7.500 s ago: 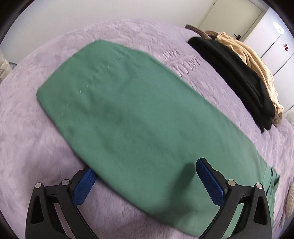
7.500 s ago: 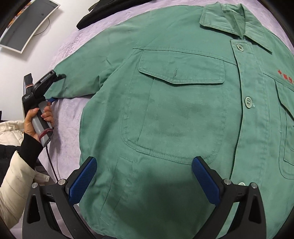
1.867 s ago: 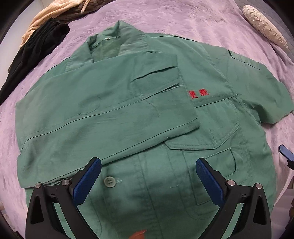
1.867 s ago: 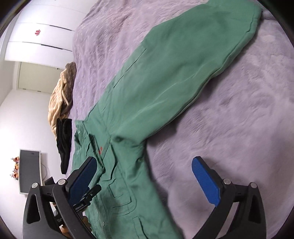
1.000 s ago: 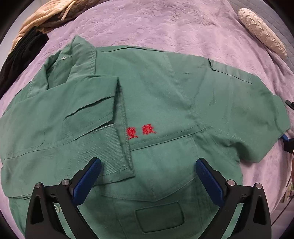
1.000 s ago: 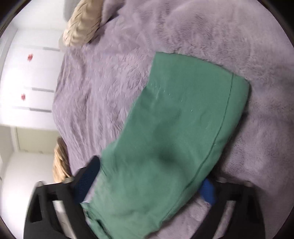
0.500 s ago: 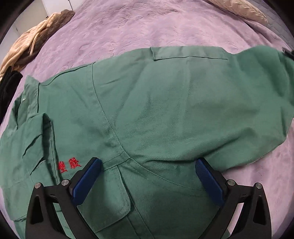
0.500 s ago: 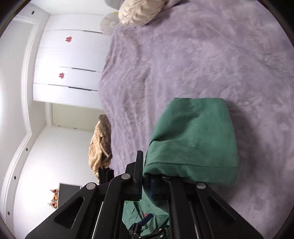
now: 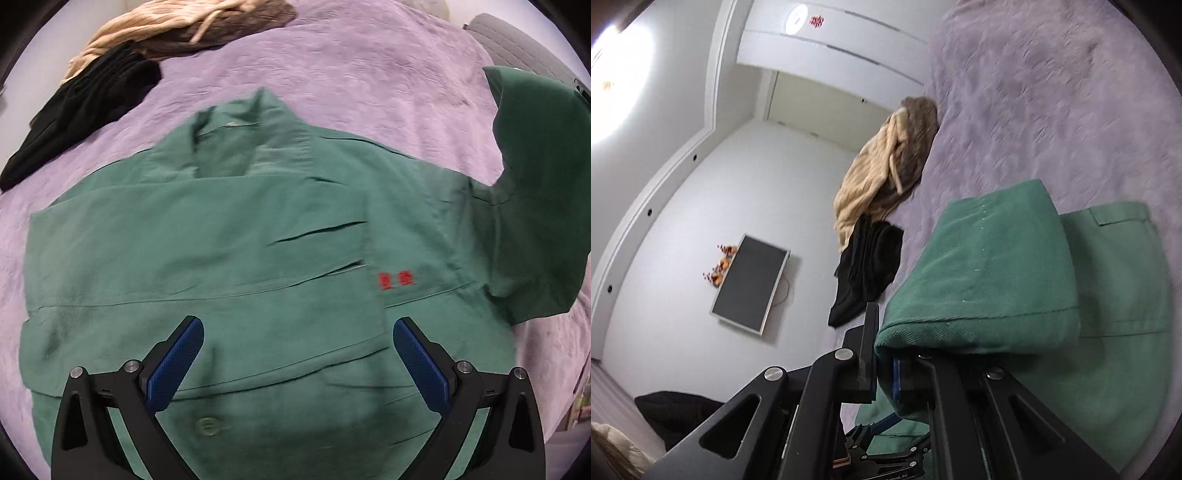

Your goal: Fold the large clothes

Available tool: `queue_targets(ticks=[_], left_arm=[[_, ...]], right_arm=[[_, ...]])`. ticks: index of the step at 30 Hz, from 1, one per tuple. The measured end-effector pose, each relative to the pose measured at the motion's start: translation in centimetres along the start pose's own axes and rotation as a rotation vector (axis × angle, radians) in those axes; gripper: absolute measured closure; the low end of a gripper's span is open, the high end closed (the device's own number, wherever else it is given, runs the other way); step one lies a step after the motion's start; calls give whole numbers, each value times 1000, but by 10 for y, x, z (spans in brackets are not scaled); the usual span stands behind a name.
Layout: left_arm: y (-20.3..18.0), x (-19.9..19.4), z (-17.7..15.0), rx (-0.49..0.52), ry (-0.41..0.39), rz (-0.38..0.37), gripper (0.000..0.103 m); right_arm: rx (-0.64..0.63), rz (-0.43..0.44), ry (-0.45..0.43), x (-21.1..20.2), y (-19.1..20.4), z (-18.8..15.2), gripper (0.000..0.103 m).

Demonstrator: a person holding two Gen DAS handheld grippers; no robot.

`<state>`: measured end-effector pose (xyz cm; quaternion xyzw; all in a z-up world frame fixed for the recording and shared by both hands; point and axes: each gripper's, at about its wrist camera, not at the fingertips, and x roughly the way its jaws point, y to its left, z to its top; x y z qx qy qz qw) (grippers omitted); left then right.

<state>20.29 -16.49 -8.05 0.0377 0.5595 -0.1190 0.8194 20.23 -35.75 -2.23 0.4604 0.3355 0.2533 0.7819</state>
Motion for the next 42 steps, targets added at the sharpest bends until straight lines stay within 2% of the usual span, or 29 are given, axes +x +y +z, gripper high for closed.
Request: queue_targets(ticks=[3,6,9,11,12,13,15,18,19,20,21,24,26,29,30,31,33,36,39,42], left_arm=[[33,-1,-17,-52,19,56,0],[76,0,-35,-99,53,97,0],[114,-6,-52,-137,65,123,0],[133,-8,-58,-153,62,140,0],[141,-9,-60,-161,62,145,0],[149,-10,-62,-172,62,144,0],[163,-11,-63,-188,61,143,0],[178,-13,-64,-199,54,138,0],[182,-15,-64,-203,51,135,0],[186,-16,-65,-207,49,131,0],[189,-17,-65,-211,49,129,0],[202,-24,-68,-229,44,121,0],[210,-30,-70,-242,36,120,0],[228,-43,-71,-262,17,129,0],[234,-46,-70,-268,7,142,0],[239,-46,-67,-272,0,156,0],[247,-45,-59,-282,-9,183,0],[258,-46,-48,-298,-20,199,0],[253,-45,-33,-271,-29,191,0],[230,-44,-12,-211,-51,148,0]], right_arm=[[16,-15,121,67,-3,-37,96],[-53,-172,264,130,-9,-81,95],[-85,-322,351,161,-26,-113,93],[-46,-367,370,165,-36,-125,87],[-21,-356,359,161,-40,-125,80],[14,-331,339,154,-42,-127,62],[44,-322,289,141,-36,-124,41],[92,-370,168,122,-35,-112,41],[115,-380,132,118,-36,-105,48],[117,-394,102,117,-34,-98,61],[96,-416,94,121,-28,-91,88],[-106,-451,132,146,9,-92,88],[-290,-484,221,178,37,-111,88],[-426,-529,364,214,50,-147,83],[-466,-559,415,224,50,-159,77],[-495,-582,470,231,48,-172,60],[-509,-552,507,227,47,-187,46],[-469,-516,498,197,44,-185,46],[-368,-564,381,144,27,-154,46],[-213,-605,245,80,2,-112,46]])
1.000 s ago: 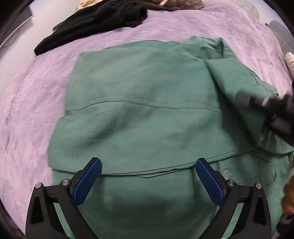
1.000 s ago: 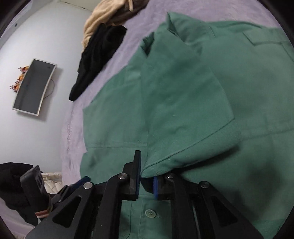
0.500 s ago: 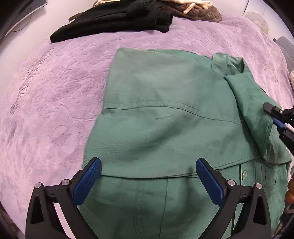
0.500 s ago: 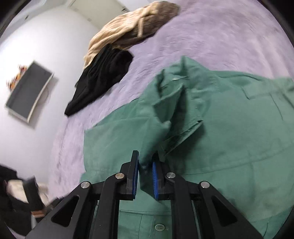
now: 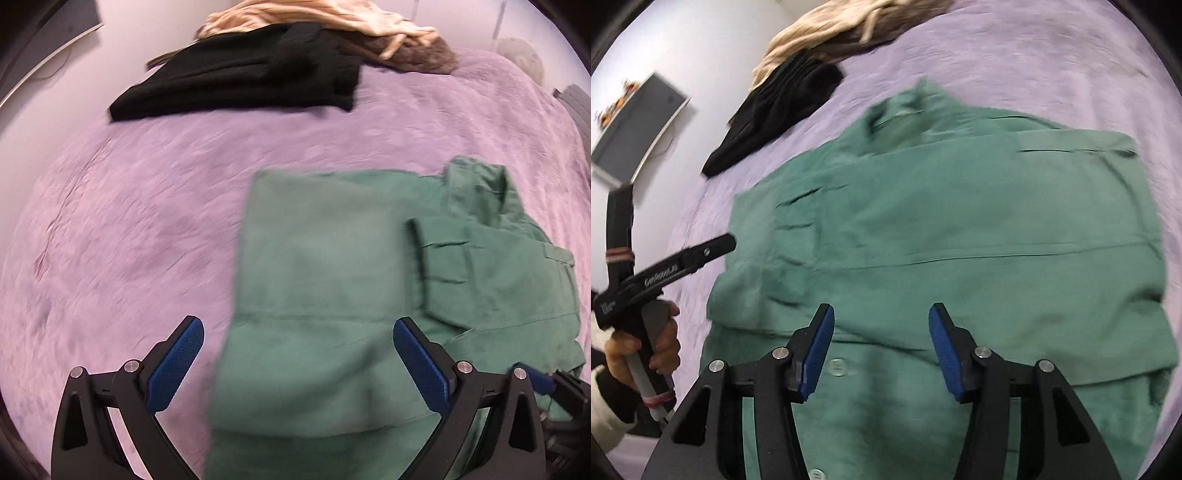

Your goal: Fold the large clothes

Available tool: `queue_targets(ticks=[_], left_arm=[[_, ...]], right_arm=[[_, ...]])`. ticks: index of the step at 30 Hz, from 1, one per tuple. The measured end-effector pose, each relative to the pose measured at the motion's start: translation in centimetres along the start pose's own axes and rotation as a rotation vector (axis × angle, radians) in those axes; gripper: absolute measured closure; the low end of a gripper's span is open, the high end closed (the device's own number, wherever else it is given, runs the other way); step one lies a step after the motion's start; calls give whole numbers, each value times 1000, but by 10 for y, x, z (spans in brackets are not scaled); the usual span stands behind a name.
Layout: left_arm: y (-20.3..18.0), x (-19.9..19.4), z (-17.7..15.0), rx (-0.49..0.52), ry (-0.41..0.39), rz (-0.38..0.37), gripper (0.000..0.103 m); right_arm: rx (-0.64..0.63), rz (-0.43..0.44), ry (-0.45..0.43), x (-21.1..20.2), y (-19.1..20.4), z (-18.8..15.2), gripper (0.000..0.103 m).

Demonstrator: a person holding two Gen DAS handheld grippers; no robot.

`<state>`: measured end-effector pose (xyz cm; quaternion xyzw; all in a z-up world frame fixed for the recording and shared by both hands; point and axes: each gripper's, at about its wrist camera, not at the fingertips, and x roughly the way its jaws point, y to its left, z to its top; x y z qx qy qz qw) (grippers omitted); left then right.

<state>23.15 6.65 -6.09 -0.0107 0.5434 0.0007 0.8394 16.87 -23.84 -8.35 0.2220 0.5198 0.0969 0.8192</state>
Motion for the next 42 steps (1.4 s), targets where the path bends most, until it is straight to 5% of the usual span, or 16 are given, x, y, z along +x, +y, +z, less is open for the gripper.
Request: queue_targets(ticks=[5,12,19,21,22,23,25,28,32,37,42], left_arm=[[-88,7,30,168,-15,-156,0],[-267,33,61,486,17,-350,0],[-397,76,63,643,133,-370,0],[-414,85,56,661,163,-355,9],[-421,89,54,672,181,-351,34],[-426,92,50,686,204,-341,44],[-434,92,45,703,223,-360,94],[-433,78,49,668,185,-394,94],[-426,64,60,611,141,-453,94],[-447,97,45,636,143,-370,94],[-457,110,53,557,79,-296,94]], right_arm=[[305,97,-62,-54,-92,-17,46],[666,263,-137,-50,-162,-74,45],[887,434,-283,-51,-211,-88,46],[934,468,-293,-43,-217,-88,48],[947,471,-286,-40,-220,-87,75],[948,460,-275,-42,-222,-86,95],[890,430,-317,-53,-215,-81,100],[786,372,-347,-74,-208,-75,101],[808,281,-326,-64,-216,-86,101],[854,283,-316,-49,-232,-105,102],[855,320,-272,-50,-233,-102,101]])
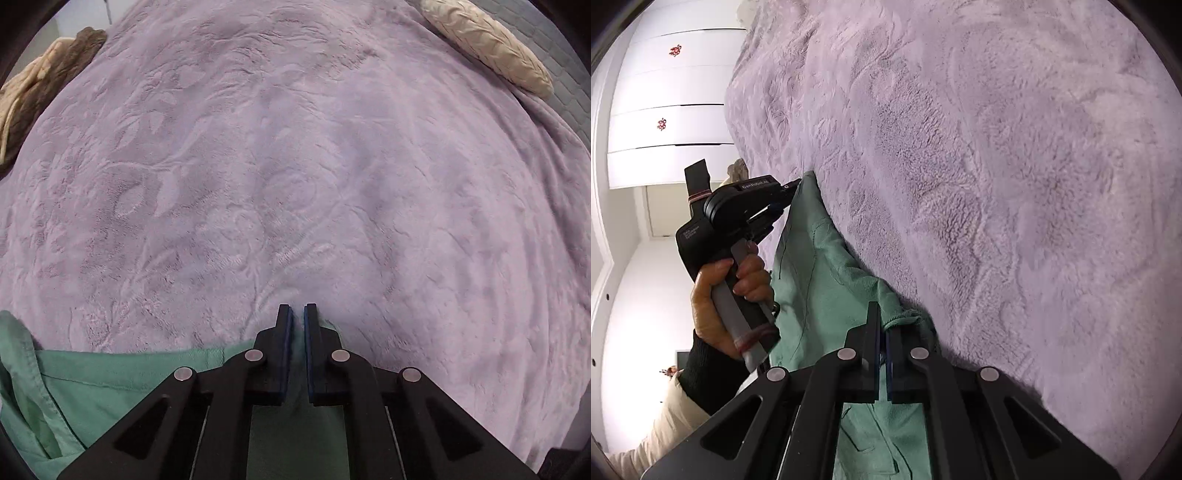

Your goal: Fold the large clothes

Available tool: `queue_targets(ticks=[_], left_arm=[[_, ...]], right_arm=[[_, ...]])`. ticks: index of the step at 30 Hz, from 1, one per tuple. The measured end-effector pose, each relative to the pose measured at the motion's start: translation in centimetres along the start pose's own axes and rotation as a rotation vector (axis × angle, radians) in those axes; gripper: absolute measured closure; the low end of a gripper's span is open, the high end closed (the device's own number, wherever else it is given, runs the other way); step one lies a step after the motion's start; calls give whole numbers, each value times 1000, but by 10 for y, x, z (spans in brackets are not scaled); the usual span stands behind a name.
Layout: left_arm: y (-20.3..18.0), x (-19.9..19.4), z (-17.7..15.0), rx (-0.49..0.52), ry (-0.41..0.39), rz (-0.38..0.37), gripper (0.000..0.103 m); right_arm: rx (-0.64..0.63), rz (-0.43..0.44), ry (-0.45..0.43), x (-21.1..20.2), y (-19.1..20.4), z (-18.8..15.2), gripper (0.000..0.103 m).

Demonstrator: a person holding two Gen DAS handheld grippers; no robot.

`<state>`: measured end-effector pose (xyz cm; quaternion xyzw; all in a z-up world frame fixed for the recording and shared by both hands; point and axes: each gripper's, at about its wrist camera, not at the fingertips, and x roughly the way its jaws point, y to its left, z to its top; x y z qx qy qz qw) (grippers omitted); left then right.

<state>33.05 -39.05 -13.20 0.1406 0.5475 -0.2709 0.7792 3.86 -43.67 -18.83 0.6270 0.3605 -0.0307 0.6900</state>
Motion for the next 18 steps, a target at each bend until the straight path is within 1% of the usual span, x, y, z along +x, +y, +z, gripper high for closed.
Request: queue_targets(ticks=[2,3,5,7,8,9,10,11,12,13,14,15,16,17,18], left_arm=[[13,-8,13,-75,-27,64,94],[20,-14,18,-97,-39,67,94],[31,-35,22,-94,-63,49,94],[42,-56,14,-61,-67,16,93],[46,-63,7,-43,-59,14,90],[49,-70,-2,-24,-47,16,62],[51,-78,-15,-10,-49,23,25],[50,-84,-25,-1,-77,31,19],[46,-90,-32,17,-112,32,19],[42,-90,-42,49,-108,14,19],[36,-87,-49,68,-96,10,19],[31,-81,-55,81,-90,24,19],[28,-72,-61,92,-78,44,19],[27,-61,-65,98,-57,71,19],[28,-50,-72,101,-37,109,19]], right_arm=[[-9,10,28,-10,3,1,96],[-35,13,37,-18,7,1,95],[-110,21,35,-32,23,2,95],[-168,32,36,-33,40,6,95],[-197,27,36,-32,48,7,95],[-225,21,37,-28,56,9,95],[-252,14,44,-21,62,10,95],[-263,2,54,-15,65,10,95],[-266,-9,63,-7,65,12,95],[-273,-23,80,5,63,14,95],[-277,-63,93,14,59,15,95],[-274,-124,102,20,51,16,95],[-251,-160,110,24,41,17,100],[-199,-119,110,23,31,19,101],[-167,-103,105,18,24,20,103]])
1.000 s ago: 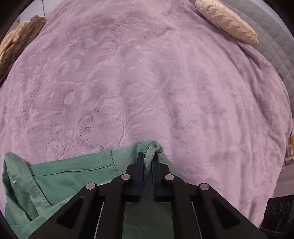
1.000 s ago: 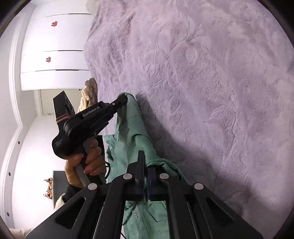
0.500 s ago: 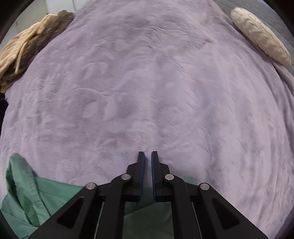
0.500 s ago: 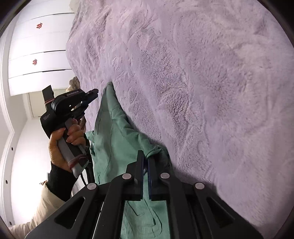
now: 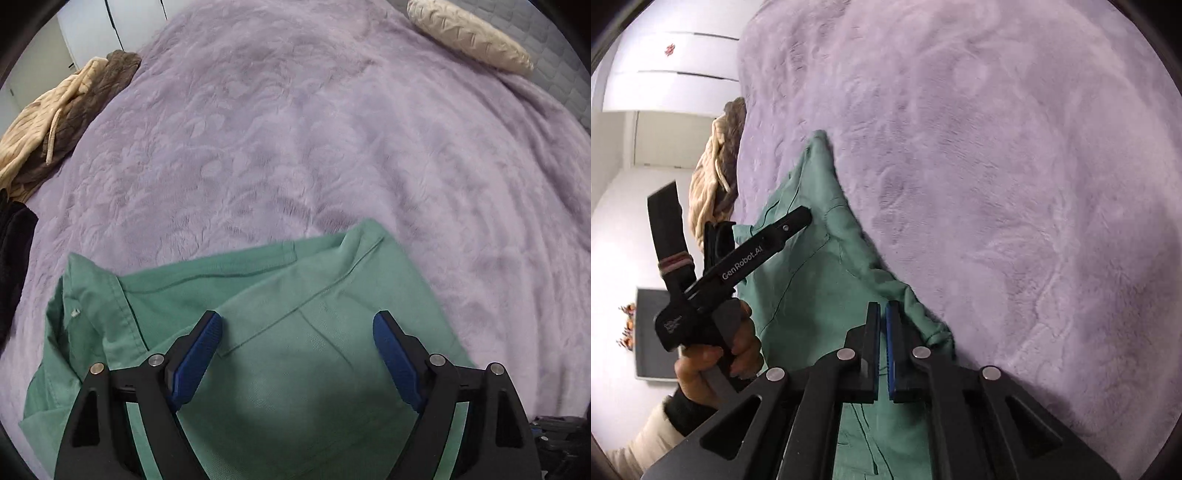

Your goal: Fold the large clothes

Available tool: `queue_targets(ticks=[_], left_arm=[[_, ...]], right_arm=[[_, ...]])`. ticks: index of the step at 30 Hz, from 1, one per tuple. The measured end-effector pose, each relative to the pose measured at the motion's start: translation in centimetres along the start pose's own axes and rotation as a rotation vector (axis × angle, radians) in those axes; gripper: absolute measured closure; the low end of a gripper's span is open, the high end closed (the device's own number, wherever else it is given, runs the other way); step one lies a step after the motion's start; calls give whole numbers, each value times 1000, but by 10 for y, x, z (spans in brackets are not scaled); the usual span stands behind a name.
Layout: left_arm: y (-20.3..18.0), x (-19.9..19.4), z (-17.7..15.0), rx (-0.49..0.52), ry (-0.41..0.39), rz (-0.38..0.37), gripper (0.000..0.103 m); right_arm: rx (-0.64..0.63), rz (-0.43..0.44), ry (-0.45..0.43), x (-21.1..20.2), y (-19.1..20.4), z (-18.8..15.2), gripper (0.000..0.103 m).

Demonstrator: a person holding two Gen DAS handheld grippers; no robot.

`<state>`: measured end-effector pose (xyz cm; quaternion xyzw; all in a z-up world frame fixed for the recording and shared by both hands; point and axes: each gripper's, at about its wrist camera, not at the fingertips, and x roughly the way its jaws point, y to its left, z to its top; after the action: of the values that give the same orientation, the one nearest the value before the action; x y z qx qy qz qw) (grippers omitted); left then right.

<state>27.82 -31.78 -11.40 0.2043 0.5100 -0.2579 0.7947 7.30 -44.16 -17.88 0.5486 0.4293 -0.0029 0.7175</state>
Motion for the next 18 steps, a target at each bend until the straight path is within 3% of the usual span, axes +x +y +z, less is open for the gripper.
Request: queue_targets(ticks=[3,6,8,9,10,14,18], left_arm=[[13,7,-9,-21,-5,50,19],[42,-18,-17,-66,-24,94,19],[68,-40,-28,-101,-32,122,19],[84,-53,-38,-130,-29,127,19],[96,-62,-48,-156,-23,133,19],[134,-85,-103,-254,30,173,19],[149,-81,-164,-370,117,188,19]], right_arm=[[8,-9,-24,-18,-8,-3,103],[-10,-11,-5,-30,-3,-6,96],[-33,-21,8,-38,3,-10,76],[-42,-21,11,-44,4,-15,57],[-58,-17,16,-46,9,-19,53],[-169,-28,49,-43,36,-33,53],[-287,-74,47,-31,64,-37,53]])
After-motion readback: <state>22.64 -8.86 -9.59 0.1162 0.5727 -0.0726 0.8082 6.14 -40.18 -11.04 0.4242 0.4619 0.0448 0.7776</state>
